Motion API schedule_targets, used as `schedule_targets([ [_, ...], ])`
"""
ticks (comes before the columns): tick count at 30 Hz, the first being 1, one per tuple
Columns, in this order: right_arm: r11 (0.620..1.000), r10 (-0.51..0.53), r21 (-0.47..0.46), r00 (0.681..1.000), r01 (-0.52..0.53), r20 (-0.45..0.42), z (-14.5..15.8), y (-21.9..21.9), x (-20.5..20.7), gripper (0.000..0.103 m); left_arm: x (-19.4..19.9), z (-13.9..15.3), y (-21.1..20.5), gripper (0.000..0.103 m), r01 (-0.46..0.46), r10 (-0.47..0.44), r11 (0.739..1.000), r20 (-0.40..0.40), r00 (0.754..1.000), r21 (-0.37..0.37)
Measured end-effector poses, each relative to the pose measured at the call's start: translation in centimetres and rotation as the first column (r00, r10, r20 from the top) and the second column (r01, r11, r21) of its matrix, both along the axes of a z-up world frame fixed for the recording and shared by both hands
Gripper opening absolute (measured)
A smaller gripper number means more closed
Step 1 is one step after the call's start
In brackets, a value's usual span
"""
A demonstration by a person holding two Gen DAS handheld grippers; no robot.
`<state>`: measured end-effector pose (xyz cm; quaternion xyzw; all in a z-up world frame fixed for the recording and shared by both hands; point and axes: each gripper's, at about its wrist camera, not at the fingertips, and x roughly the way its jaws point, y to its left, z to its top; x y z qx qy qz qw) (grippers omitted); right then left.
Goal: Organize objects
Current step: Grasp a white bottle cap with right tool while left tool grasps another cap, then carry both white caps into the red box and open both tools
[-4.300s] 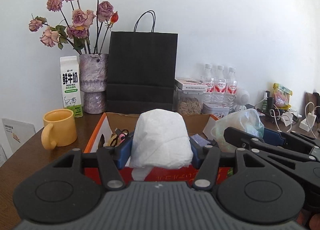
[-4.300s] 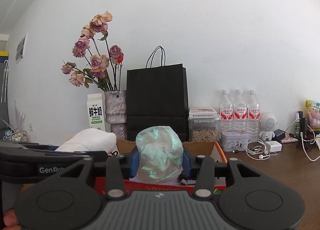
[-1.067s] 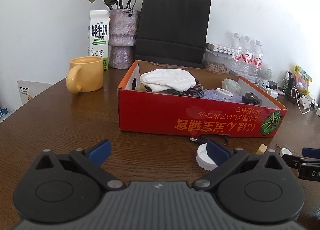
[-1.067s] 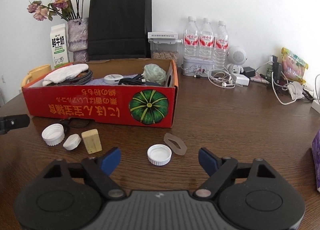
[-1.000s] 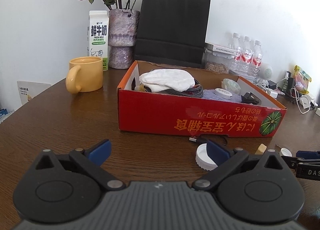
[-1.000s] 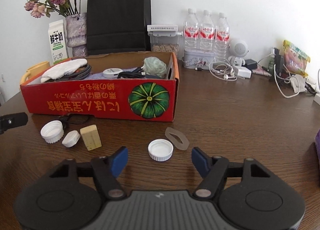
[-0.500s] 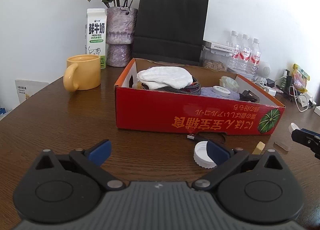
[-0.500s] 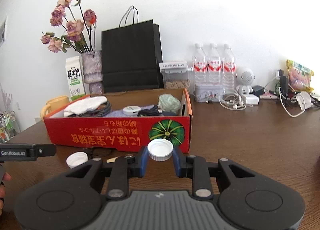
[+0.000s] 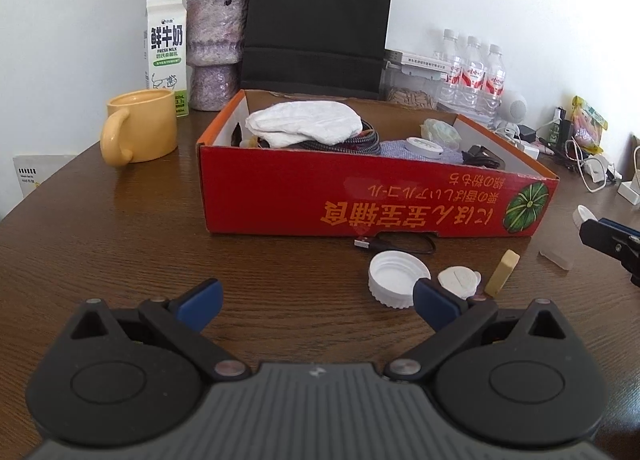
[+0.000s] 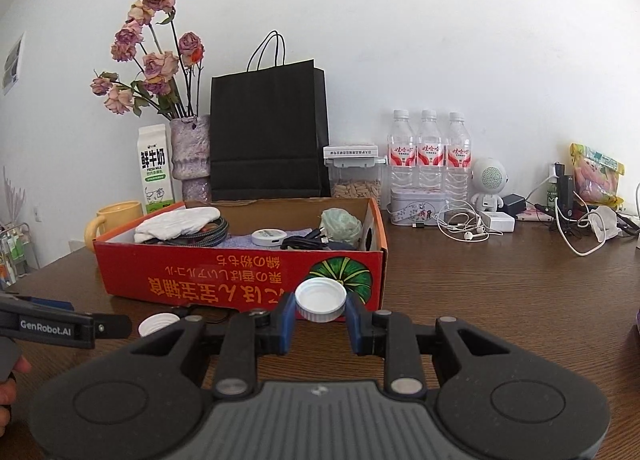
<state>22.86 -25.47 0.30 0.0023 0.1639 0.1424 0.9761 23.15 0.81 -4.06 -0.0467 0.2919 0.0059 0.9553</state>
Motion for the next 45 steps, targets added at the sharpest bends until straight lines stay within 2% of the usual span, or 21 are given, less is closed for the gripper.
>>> schedule_targets([
  [4,1.000,-0.001,-0.002,1.000,0.001,-0.001,0.0,0.0,-0.1,0.026,0.8,-0.6,-0.5,0.103,0.033,-0.034,0.999,-0.065,0.997,-0.005],
  [9,1.000,-0.002,-0.001,1.000,0.002,0.000,-0.1,0.0,-0.1,0.026,2.0,-1.0,-2.0,0.103,0.022,-0.014,0.997,-0.104,0.995,0.080],
  [17,1.000,-0.002,-0.001,1.000,0.002,0.000,-0.1,-0.1,-0.1,0.026,3.9,-1.1,-2.9,0.103,-0.029,0.039,0.996,-0.107,0.993,0.090],
  [23,1.000,-0.002,-0.001,1.000,0.002,0.000,-0.1,-0.1,-0.1,0.026,4.3,-1.0,-3.3,0.103,-0.019,0.028,0.996,-0.105,0.994,0.082],
  [25,1.000,-0.002,-0.002,1.000,0.002,0.000,-0.1,-0.1,-0.2,0.026,4.1,-0.9,-3.3,0.094,-0.018,0.025,0.997,-0.093,0.995,0.080],
  [27,1.000,-0.002,-0.001,1.000,0.002,0.000,-0.1,-0.1,-0.2,0.026,3.6,-0.7,-3.3,0.056,-0.021,0.026,0.997,-0.062,0.998,0.074],
  [28,1.000,-0.002,-0.002,1.000,0.002,0.000,-0.1,-0.1,-0.2,0.026,3.4,-0.6,-3.2,0.043,-0.021,0.024,0.998,-0.049,0.998,0.064],
  [31,1.000,-0.002,-0.001,1.000,0.002,0.000,-0.1,-0.1,-0.2,0.026,2.8,-0.3,-2.9,0.040,-0.003,0.004,1.000,-0.031,1.000,0.020],
  [36,1.000,-0.002,-0.002,1.000,0.002,0.001,-0.1,-0.1,-0.2,0.026,1.6,0.6,-3.1,0.040,-0.013,0.012,1.000,0.049,0.999,0.029],
  [45,1.000,-0.008,-0.003,1.000,0.008,0.019,0.0,-0.2,-0.4,0.026,0.8,1.1,-2.8,0.040,-0.030,0.028,0.999,0.092,0.995,0.026],
])
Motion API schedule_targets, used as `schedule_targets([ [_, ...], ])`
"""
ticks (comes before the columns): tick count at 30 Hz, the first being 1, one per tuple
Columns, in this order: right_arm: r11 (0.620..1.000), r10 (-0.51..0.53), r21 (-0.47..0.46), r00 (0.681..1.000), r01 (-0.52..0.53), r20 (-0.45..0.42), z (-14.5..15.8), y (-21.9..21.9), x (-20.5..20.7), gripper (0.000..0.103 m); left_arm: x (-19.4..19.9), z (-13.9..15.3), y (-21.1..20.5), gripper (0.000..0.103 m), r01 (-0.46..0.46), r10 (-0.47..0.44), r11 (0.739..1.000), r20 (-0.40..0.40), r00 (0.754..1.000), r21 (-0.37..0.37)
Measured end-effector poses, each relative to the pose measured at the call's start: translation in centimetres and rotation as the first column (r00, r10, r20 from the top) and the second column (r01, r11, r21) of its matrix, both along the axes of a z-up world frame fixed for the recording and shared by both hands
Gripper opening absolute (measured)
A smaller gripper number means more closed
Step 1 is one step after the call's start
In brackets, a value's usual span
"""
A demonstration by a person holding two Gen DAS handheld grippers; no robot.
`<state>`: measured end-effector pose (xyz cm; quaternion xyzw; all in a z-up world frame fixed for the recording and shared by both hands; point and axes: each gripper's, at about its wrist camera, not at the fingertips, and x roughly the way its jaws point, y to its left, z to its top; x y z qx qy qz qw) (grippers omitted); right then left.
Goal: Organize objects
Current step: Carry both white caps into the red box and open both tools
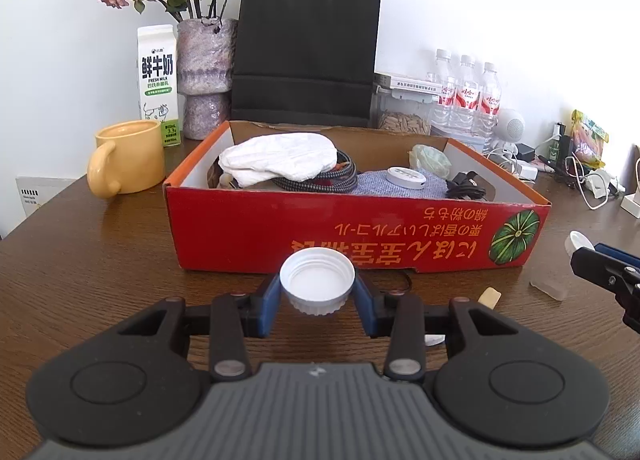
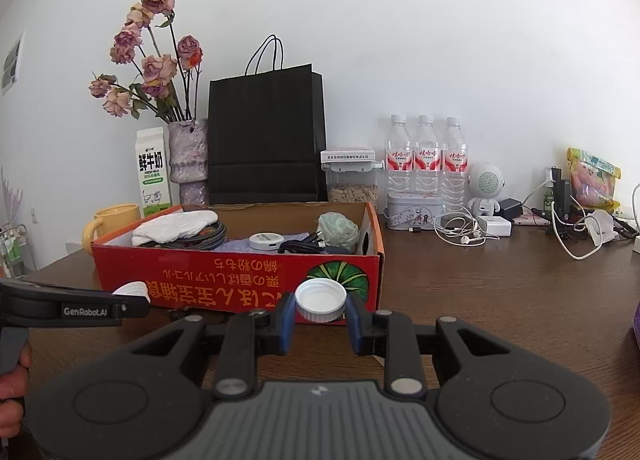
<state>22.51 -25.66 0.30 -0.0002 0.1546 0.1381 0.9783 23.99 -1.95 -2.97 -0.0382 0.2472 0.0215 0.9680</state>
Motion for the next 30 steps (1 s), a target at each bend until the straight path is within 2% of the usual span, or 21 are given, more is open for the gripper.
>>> schedule_targets([
  [8,1.000,0.012,0.000,0.998,-0.012,0.068,0.5,0.6,-0.5,0.026,-0.7,1.3,-0.3,0.040,0.012,-0.012,1.000,0.073,0.997,0.000],
  [13,0.999,0.050,0.012,0.994,-0.052,0.092,1.8,2.0,1.0,0.026,-0.1,3.3,-0.7,0.040,0.035,-0.036,0.999,0.127,0.991,0.013],
  [20,0.996,0.089,-0.014,0.987,-0.088,0.133,3.6,4.8,3.8,0.026,2.9,5.6,-1.1,0.040,0.020,-0.027,0.999,0.182,0.983,0.042],
  [24,0.996,0.092,-0.026,0.983,-0.089,0.158,4.3,6.2,5.8,0.026,5.2,5.9,-0.9,0.040,0.000,-0.002,1.000,0.189,0.982,0.010],
  [30,0.997,0.068,0.024,0.986,-0.072,0.150,4.2,7.1,10.1,0.026,8.5,6.0,-0.4,0.040,-0.020,0.023,1.000,0.196,0.980,-0.015],
])
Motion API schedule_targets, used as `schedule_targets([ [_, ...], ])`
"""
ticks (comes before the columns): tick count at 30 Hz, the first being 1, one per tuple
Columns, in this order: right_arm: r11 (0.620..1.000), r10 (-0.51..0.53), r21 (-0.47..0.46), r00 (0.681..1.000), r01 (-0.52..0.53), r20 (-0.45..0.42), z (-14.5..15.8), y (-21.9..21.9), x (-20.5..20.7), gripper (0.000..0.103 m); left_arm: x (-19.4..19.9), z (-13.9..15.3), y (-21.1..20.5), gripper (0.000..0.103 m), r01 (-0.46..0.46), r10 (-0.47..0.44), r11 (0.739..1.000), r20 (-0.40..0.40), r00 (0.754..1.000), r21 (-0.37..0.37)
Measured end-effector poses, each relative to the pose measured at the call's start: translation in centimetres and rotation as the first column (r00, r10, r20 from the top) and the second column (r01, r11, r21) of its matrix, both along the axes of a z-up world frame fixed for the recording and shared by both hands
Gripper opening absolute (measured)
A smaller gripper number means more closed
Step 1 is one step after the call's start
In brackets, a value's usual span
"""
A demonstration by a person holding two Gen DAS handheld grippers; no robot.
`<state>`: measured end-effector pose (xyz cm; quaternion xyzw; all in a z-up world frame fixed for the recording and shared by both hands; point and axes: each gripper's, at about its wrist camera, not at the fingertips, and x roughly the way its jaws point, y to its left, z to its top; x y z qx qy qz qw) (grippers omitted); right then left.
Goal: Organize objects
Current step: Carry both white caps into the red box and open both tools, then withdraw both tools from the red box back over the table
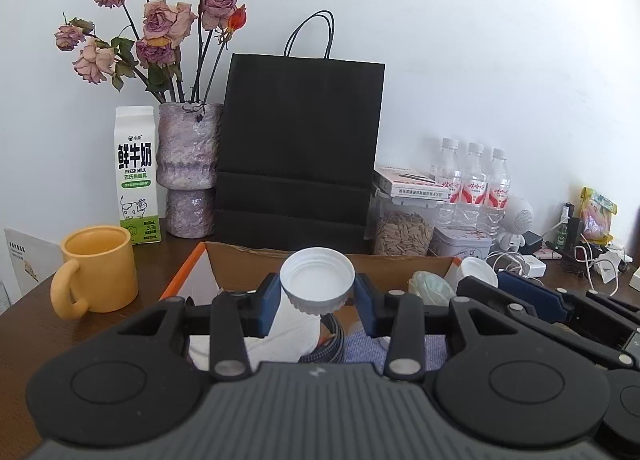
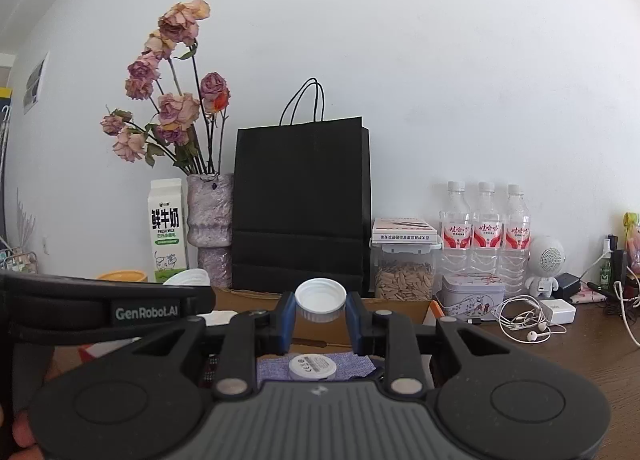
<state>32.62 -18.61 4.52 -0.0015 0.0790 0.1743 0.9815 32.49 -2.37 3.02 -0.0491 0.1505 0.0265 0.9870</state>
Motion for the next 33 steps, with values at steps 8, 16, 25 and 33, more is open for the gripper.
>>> schedule_targets([
  [8,1.000,-0.006,0.007,0.998,0.006,-0.055,-1.5,-0.6,4.1,0.026,3.4,-0.7,0.2,0.040,0.022,-0.022,0.999,-0.013,1.000,0.034],
  [16,1.000,-0.007,-0.009,0.996,0.006,-0.088,-2.3,-0.7,5.3,0.026,4.6,-1.4,0.3,0.040,0.031,-0.029,0.998,-0.034,0.999,0.052],
  [25,0.998,-0.054,-0.040,0.995,0.051,-0.082,-2.6,-0.6,4.8,0.090,4.2,-1.3,0.8,0.103,-0.027,0.027,0.998,0.001,1.000,0.049],
  [33,0.998,-0.064,-0.027,0.995,0.063,-0.074,-2.6,-0.9,4.8,0.101,4.5,-1.6,1.0,0.103,-0.040,0.041,0.998,-0.024,0.999,0.043],
])
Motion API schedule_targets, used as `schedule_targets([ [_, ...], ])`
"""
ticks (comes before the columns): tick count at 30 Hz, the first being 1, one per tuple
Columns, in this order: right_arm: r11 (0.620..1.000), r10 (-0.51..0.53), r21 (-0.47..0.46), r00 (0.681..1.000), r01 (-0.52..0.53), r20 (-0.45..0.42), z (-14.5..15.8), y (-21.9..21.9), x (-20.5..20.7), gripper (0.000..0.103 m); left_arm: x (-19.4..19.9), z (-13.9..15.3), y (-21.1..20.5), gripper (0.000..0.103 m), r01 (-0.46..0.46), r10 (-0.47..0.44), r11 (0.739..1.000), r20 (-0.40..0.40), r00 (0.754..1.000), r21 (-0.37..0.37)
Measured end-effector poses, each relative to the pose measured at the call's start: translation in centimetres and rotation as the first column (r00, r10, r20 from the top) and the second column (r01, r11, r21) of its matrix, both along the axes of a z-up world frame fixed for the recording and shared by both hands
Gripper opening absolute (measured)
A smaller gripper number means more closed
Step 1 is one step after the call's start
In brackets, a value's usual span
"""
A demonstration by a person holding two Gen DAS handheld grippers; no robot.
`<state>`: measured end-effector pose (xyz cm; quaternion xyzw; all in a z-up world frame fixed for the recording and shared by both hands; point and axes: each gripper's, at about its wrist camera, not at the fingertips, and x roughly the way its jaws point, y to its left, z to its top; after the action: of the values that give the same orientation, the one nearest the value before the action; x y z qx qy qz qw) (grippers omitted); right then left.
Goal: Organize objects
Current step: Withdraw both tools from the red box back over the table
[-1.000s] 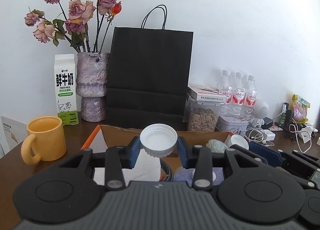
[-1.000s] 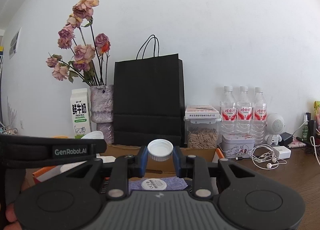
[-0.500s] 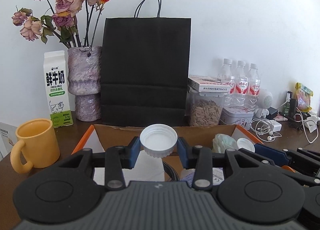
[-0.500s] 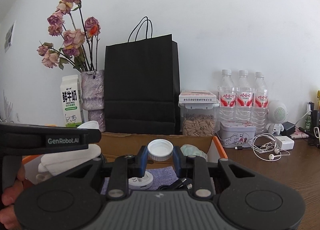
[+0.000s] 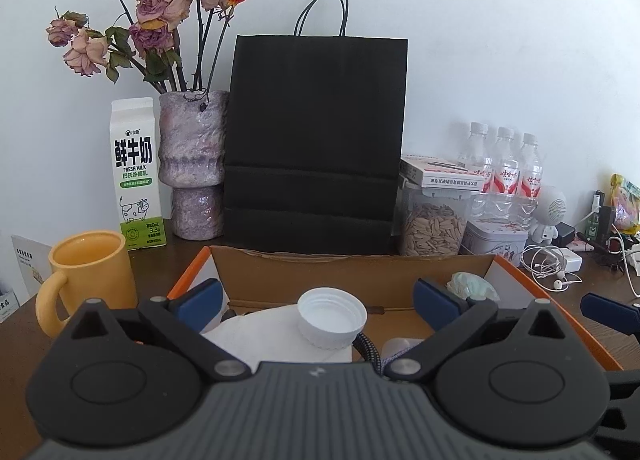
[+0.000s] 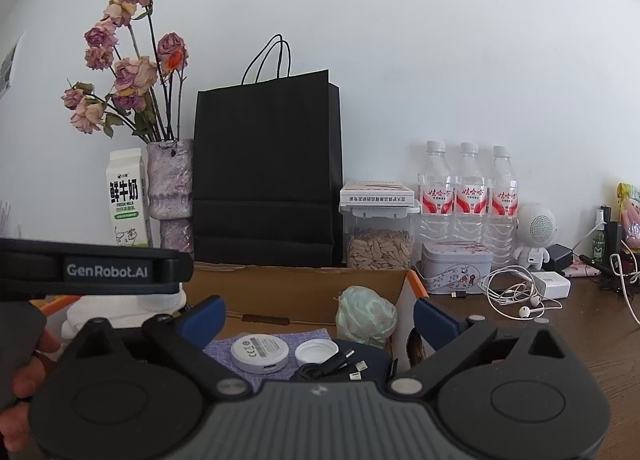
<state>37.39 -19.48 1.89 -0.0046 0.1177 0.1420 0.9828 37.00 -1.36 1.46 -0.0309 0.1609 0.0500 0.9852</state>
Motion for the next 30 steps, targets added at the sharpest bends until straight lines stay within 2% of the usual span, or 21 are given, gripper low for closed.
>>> schedule_targets([
  [7,1.000,-0.019,0.003,1.000,0.019,-0.005,-0.1,0.0,-0.2,0.103,-0.6,0.0,-0.1,0.103,0.006,-0.006,1.000,0.023,1.000,-0.007],
  [13,1.000,-0.024,0.018,1.000,0.024,0.004,0.1,-0.1,-0.9,0.103,-2.2,-0.1,-0.2,0.103,0.007,-0.006,1.000,0.077,0.997,-0.011],
  [16,1.000,-0.023,0.007,1.000,0.023,0.008,0.0,-0.1,-1.5,0.103,-3.3,-0.4,0.1,0.103,-0.021,0.022,1.000,0.102,0.995,-0.011],
  [30,0.998,-0.035,-0.057,0.999,0.035,0.003,-0.5,-1.3,-6.4,0.103,-8.8,-1.6,0.5,0.103,-0.033,0.031,0.999,0.085,0.996,0.024],
])
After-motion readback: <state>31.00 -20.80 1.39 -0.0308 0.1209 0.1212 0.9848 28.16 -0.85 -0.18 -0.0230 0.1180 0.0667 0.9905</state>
